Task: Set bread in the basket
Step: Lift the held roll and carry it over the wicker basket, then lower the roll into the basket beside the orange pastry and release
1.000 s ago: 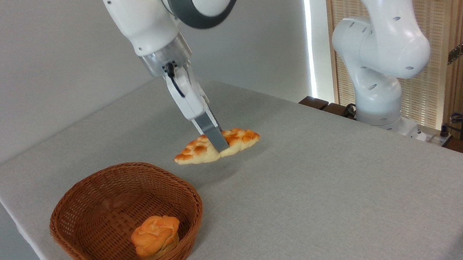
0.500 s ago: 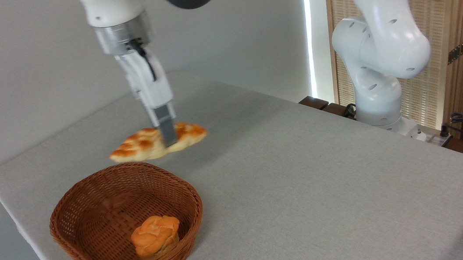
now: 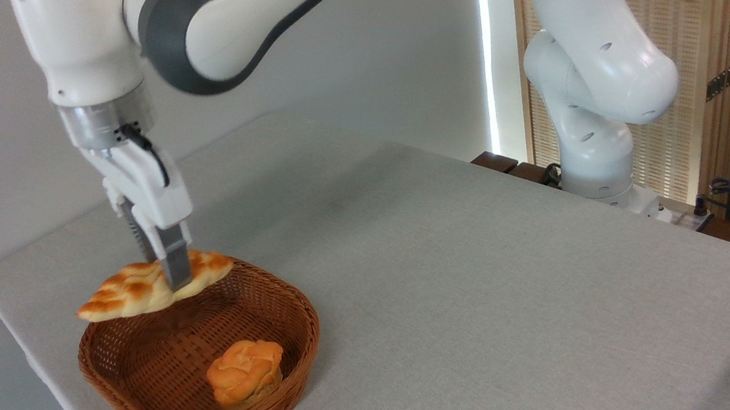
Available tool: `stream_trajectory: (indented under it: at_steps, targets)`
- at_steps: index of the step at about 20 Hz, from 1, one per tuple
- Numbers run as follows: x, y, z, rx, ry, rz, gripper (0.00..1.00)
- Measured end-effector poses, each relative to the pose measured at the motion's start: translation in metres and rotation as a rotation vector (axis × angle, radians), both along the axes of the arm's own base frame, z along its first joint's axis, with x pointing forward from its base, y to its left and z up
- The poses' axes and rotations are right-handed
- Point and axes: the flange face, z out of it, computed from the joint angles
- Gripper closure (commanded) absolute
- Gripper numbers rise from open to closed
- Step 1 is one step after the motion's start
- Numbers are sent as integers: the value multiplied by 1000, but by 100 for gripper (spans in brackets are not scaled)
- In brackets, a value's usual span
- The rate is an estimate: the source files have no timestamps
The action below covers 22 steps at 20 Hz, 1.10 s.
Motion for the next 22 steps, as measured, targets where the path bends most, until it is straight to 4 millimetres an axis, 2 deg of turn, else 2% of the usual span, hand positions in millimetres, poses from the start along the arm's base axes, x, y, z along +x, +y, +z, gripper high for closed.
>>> stream_trajectory:
  at_steps: [3,5,17,22]
  targets:
    - [2,-18,-17,22,10,-14,10]
    - [1,-24,-22,39,13,-27,1]
    - [2,-24,-29,101,8,-51,0]
    - [2,-25,-26,105,0,-54,0]
